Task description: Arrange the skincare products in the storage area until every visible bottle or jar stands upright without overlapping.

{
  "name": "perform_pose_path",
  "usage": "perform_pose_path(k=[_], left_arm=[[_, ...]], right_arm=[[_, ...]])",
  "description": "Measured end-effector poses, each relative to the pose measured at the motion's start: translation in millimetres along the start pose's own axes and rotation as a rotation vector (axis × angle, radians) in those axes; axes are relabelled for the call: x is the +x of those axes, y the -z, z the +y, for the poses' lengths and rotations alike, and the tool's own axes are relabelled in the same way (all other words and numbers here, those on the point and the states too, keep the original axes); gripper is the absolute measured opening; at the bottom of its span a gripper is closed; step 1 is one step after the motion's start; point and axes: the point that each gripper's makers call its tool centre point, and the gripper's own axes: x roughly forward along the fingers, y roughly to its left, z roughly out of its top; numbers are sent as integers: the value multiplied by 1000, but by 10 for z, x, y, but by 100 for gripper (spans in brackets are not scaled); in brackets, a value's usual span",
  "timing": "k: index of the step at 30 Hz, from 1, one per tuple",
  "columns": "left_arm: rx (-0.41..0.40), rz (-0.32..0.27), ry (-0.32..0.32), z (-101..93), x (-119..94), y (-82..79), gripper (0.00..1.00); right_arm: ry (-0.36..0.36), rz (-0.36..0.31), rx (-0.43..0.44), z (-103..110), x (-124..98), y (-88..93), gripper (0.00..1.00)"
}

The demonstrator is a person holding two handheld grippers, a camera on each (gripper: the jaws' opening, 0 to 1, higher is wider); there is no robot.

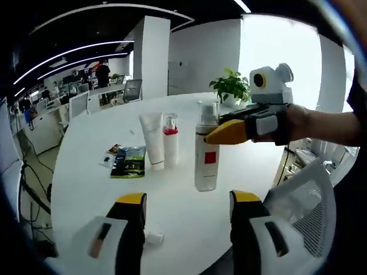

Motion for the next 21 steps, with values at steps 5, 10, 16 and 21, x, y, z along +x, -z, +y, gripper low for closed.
perform_pose_path(k=[5,10,16,21], left_arm=[[-102,26,-44,182,-39,237,65],[-158,50,-74,349,-28,489,68],[-179,1,-106,424,-29,464,74],[-159,-41,-94,421,-31,393,83]], right_arm=[[-16,39,-80,-250,83,173,14],[-6,71,-137,-480,146,298,14],[-19,75,-206,-613,245,318,14],[-30,94,-260,-698,303,368,14]])
